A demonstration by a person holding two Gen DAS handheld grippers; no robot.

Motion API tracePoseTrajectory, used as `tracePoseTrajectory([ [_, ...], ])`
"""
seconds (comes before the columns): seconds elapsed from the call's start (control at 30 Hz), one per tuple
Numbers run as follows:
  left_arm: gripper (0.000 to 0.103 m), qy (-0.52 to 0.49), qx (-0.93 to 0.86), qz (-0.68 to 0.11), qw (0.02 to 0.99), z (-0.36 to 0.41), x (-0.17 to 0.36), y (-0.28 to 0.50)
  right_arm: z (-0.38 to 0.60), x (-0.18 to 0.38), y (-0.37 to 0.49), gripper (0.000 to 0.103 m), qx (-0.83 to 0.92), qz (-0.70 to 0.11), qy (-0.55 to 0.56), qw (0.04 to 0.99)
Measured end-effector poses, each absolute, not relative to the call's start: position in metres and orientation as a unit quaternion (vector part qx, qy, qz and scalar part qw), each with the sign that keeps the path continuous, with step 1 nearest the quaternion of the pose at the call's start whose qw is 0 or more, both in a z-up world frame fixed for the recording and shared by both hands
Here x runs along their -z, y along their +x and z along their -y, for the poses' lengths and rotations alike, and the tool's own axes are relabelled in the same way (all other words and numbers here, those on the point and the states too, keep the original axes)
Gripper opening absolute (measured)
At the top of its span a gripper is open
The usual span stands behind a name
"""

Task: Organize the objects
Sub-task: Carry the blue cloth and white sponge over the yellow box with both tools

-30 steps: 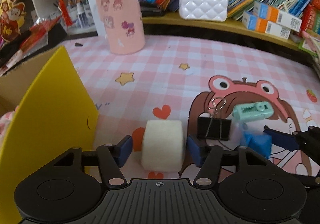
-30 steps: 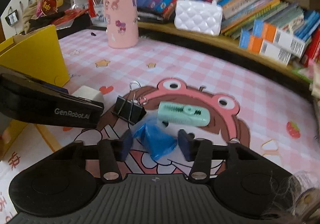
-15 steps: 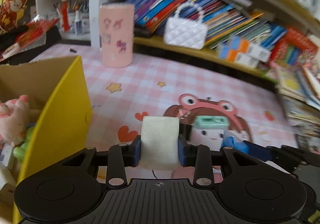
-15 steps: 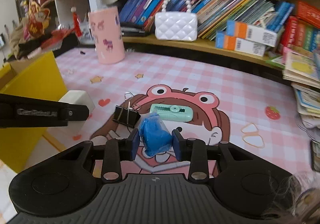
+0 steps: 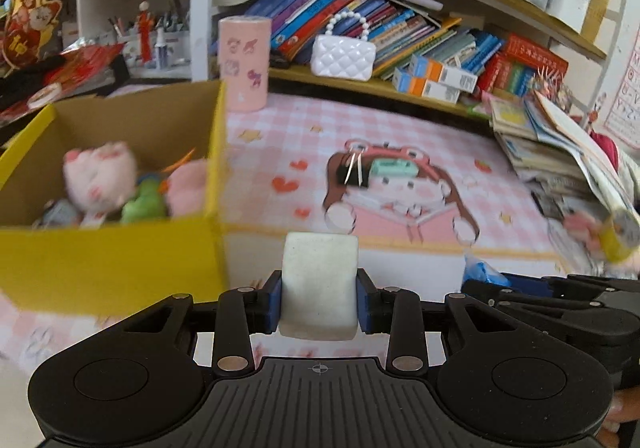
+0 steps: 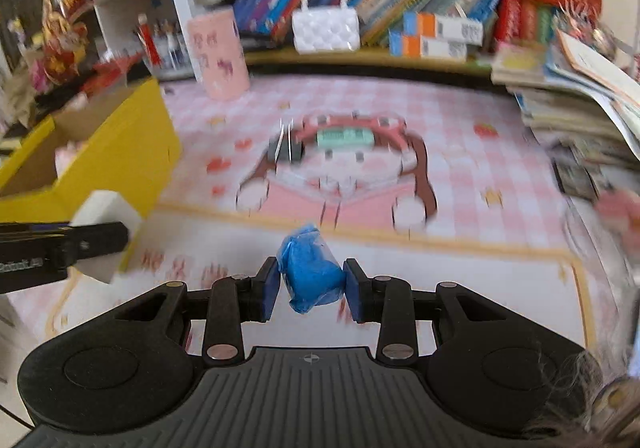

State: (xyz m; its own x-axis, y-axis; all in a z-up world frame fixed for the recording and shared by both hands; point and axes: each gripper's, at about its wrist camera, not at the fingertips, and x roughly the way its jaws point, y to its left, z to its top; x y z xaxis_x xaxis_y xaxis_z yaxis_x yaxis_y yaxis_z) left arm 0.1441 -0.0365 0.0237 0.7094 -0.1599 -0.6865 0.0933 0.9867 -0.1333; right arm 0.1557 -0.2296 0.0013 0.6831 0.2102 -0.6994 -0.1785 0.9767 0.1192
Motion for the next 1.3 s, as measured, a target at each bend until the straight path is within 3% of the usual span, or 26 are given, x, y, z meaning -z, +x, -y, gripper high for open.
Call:
tracePoseTrajectory([
  [0.63,0.034,-0.091,0.012,-0.380,0.920,-0.084,-0.014,0.039,0.108,0.005,0.050,0.032,-0.150,-0.424,-0.025,0.893],
  [1.3,0.033,-0.094,-0.025,-0.336,0.937,-0.155,-0.030,-0.011,0.025,-0.007,0.014,0.031,-0.196,-0.394,-0.037,0.897],
])
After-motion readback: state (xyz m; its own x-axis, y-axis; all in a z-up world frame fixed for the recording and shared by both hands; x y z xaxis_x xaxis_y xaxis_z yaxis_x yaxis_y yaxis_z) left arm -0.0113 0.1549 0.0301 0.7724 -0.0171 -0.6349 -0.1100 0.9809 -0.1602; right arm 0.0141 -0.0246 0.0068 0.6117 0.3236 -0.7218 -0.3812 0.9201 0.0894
